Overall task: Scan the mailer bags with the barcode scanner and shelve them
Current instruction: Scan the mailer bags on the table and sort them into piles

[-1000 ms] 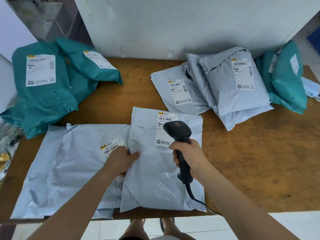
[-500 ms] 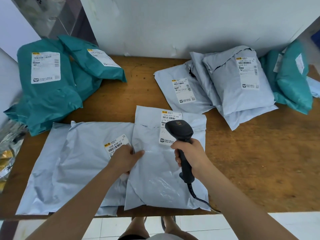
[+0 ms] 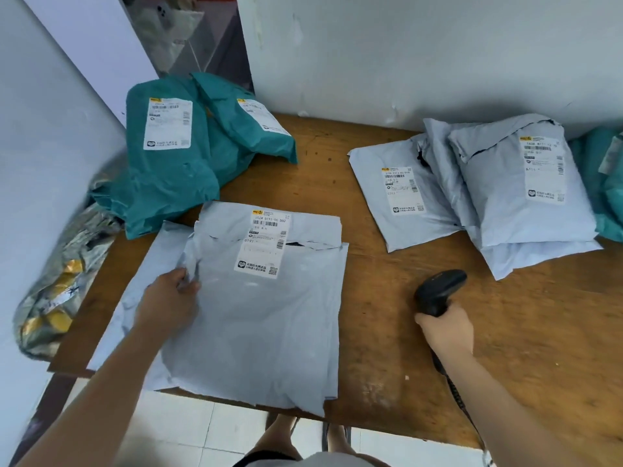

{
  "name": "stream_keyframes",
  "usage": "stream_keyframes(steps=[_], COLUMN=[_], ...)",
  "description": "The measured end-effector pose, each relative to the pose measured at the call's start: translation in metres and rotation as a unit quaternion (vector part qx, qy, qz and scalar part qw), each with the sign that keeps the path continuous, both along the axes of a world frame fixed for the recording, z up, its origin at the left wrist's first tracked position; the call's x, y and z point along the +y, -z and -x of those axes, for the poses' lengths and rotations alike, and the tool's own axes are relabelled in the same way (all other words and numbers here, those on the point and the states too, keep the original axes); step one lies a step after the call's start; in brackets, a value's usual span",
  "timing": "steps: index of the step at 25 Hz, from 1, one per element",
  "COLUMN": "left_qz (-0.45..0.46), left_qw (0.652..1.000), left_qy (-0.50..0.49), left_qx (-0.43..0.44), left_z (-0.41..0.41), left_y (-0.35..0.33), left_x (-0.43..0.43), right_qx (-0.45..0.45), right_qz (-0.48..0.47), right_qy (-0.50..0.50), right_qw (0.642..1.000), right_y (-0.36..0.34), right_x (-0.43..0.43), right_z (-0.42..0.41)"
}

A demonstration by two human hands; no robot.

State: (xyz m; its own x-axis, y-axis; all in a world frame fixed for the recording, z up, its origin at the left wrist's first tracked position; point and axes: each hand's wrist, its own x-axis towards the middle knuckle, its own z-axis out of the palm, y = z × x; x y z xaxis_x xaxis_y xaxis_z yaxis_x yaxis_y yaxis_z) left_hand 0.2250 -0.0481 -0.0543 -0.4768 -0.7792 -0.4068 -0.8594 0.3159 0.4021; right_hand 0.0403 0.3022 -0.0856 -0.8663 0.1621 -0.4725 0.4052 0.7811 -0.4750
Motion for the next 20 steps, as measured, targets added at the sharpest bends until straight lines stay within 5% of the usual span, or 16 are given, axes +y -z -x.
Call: stream_keyframes(steps=[3, 5, 7, 9, 10, 12, 14, 20], left_qz=[-0.038, -0.124, -0.191, -0.229, -0.246, -0.287, -0.302, -0.29], left_qw=[0.996, 0.978, 0.957, 0.95, 0.947, 0.938, 0.935, 0.942], left_qy=[-0.067, -0.166, -0.215, -0.209, -0.206, -0.191, -0.176, -0.132], left_qx=[-0.049, -0.001, 0.029, 0.033, 0.03, 0.036, 0.058, 0.103], left_z=[-0.015, -0.013, -0.011, -0.011, -0.013, -0.016, -0.017, -0.013], left_y=[0.002, -0.003, -0.004, -0.005, -0.007, -0.008, -0.01, -0.016], left_x=[-0.017, -0.015, -0.014, -0.014, -0.016, -0.018, -0.018, -0.028], right_qx=[-0.011, -0.013, 0.073, 0.189, 0.174, -0.035, -0.218, -0.254], right_qz=[-0.027, -0.087, -0.181, -0.179, -0.126, 0.058, 0.204, 0.248], right_qy=[-0.015, -0.035, -0.078, -0.163, -0.183, -0.121, -0.02, 0.006], right_qw=[0.999, 0.995, 0.978, 0.952, 0.959, 0.99, 0.954, 0.935], right_y=[0.008, 0.005, -0.001, -0.008, -0.008, -0.012, -0.008, -0.015], right_x=[-0.009, -0.018, -0.031, -0.048, -0.063, -0.096, -0.123, -0.14], right_z=[-0.001, -0.004, -0.015, -0.038, -0.051, -0.069, -0.078, -0.07])
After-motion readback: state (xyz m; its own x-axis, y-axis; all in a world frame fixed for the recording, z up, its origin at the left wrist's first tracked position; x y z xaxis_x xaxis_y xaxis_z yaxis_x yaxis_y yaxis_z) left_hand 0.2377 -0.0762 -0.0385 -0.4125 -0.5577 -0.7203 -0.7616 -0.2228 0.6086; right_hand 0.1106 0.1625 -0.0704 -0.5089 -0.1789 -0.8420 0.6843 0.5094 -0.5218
